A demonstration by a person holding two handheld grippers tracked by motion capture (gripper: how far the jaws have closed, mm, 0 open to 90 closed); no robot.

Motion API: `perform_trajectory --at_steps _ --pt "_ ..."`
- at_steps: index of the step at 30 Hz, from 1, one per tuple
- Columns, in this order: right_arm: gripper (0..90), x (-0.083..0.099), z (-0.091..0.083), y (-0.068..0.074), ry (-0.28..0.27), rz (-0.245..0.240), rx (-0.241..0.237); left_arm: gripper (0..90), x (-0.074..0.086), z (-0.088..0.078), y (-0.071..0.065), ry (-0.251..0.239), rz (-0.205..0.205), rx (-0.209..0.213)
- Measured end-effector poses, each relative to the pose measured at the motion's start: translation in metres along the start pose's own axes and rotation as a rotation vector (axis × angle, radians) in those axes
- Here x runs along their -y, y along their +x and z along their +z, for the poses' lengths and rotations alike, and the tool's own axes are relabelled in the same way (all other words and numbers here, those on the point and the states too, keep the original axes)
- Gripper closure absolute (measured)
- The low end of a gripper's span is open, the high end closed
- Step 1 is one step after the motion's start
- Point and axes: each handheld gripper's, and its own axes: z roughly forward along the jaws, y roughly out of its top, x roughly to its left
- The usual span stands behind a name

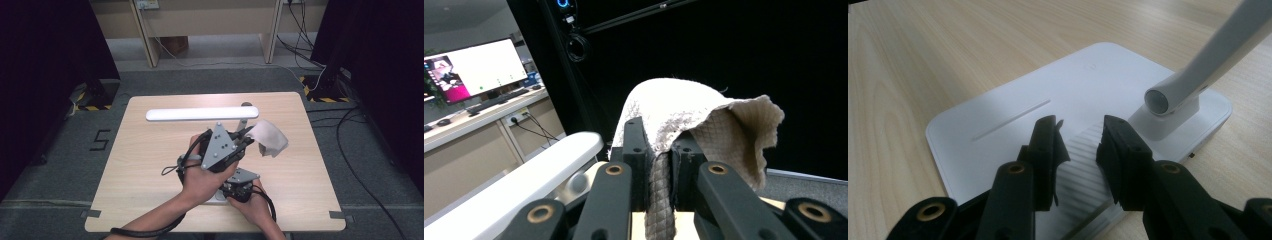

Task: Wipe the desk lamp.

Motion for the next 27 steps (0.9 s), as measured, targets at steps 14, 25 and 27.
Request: perform_trajectory --at_steps 14,25,27 --pt "67.7 0.000 0.000 0.000 0.000 -0.001 0.004 80.7 0.037 -0.063 0.029 0.074 -0.005 -0.064" --pt "67.7 0.000 0.000 0.000 -0.001 0.000 0.002 80.8 0.065 -0.089 0.044 0.111 -0.024 -0.124" --pt "67.7 0.000 0.000 0.000 0.000 0.000 0.003 80.8 0.071 -0.095 0.048 0.120 -0.034 -0.140"
